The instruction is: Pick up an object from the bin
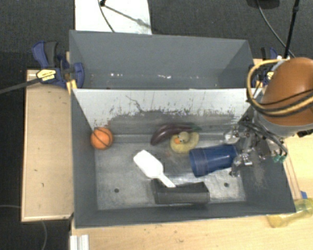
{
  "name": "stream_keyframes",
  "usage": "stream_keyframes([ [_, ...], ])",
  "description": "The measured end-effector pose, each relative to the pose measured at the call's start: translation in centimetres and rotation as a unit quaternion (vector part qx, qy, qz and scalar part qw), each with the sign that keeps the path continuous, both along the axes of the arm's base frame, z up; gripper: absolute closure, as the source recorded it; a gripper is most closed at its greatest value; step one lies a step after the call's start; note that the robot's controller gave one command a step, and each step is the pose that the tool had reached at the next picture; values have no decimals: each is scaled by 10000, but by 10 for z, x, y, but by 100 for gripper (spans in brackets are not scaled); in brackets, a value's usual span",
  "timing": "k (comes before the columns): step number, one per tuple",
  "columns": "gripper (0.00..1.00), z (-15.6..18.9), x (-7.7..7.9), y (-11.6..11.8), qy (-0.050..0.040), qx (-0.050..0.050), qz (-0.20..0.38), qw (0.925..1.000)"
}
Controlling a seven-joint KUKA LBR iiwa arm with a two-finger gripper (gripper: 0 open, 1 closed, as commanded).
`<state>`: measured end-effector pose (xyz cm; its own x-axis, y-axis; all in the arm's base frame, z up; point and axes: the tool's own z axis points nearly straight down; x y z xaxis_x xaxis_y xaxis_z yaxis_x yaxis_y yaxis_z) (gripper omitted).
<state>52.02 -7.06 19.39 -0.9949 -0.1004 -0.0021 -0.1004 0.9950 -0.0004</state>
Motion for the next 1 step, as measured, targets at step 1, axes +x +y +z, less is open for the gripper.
stream_keyframes([
  [1, 100, 0, 0, 0, 0, 1, 5, 10000],
])
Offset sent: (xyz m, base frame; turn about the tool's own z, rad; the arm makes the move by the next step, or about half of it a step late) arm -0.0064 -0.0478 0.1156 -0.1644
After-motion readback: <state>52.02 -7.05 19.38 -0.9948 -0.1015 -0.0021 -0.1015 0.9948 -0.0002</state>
